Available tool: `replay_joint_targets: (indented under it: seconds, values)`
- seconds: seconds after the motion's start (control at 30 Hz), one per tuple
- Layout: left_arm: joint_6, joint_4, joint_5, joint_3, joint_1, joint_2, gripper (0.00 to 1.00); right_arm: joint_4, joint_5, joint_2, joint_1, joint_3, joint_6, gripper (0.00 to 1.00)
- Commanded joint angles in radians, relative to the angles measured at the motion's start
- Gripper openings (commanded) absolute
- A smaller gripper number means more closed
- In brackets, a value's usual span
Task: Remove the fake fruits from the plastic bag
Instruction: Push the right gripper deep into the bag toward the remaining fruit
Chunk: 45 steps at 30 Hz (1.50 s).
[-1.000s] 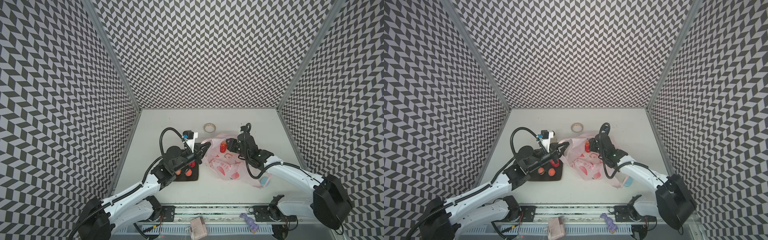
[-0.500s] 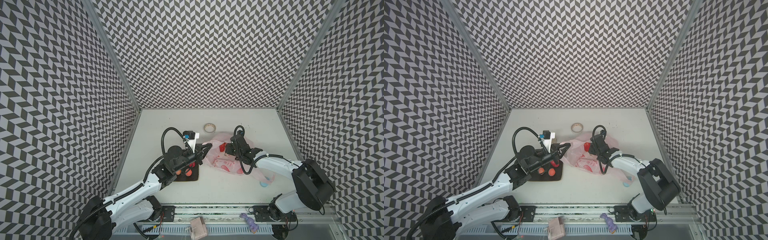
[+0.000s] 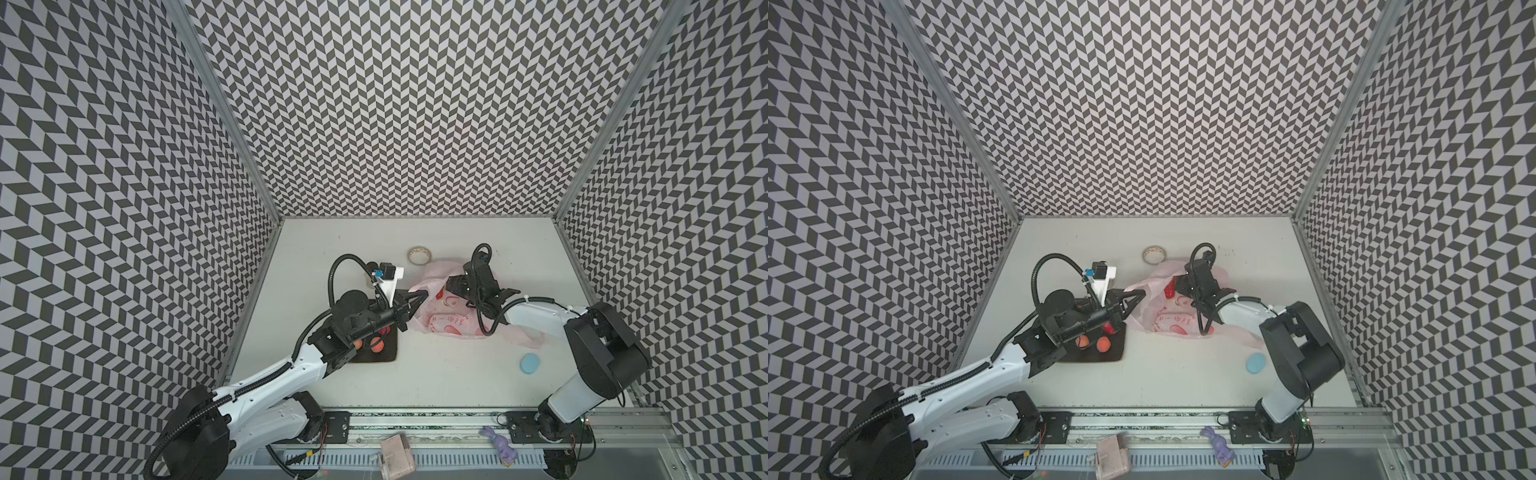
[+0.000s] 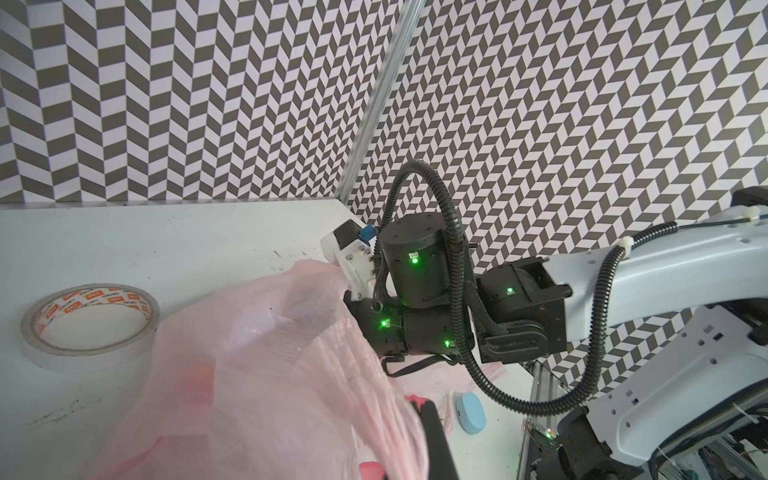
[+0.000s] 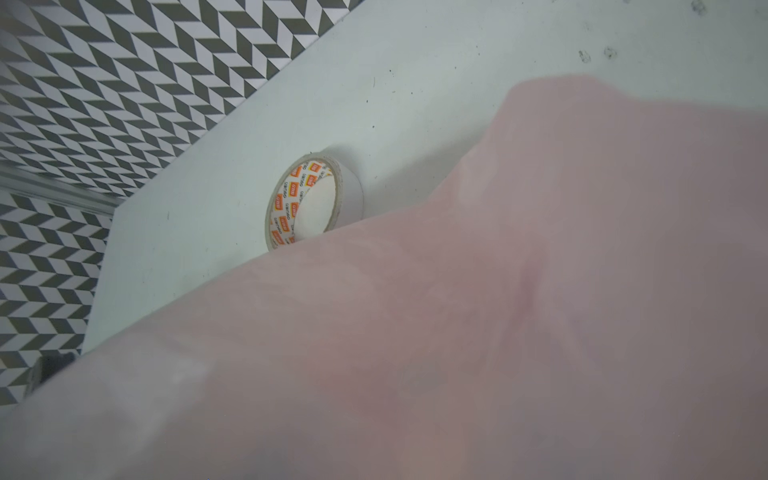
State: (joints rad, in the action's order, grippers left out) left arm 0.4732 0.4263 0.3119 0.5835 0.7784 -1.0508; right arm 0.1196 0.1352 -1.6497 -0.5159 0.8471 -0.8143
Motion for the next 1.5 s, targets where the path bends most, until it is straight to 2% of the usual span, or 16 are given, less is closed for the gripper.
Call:
replay_joint_targets:
  seconds: [0.0, 0.1, 0.27, 0.5, 0.7, 1.03, 1.2, 1.47]
  values:
    - [0.007, 0.045, 0.059, 0.037, 0.004, -0.02, 0.0, 0.113, -0.069, -0.05, 0.006, 0.025, -0.108, 0.69]
    - [-0.001, 0.043, 0.092, 0.056, 0.004, -0.045, 0.0, 0.104, -0.077, -0.103, 0.005, 0.067, -0.119, 0.69]
    - [-0.009, 0.037, 0.118, 0.075, 0.004, -0.07, 0.0, 0.069, -0.001, -0.189, 0.007, 0.121, -0.146, 0.69]
    - [-0.02, 0.036, 0.153, 0.086, 0.004, -0.087, 0.0, 0.02, -0.006, -0.344, 0.004, 0.259, -0.133, 0.7]
    - [-0.037, 0.017, 0.17, 0.099, 0.004, -0.095, 0.0, -0.057, 0.038, -0.385, 0.005, 0.309, -0.129, 0.62]
    - [-0.038, -0.004, 0.055, 0.064, 0.002, -0.041, 0.0, -0.053, 0.038, -0.273, 0.005, 0.224, -0.068, 0.42]
    - [-0.025, 0.0, -0.02, 0.027, -0.008, -0.004, 0.0, -0.03, 0.017, -0.149, 0.005, 0.118, -0.03, 0.4]
    - [-0.027, -0.017, -0.023, 0.011, -0.027, 0.007, 0.0, 0.0, -0.06, 0.039, 0.004, -0.044, -0.014, 0.38]
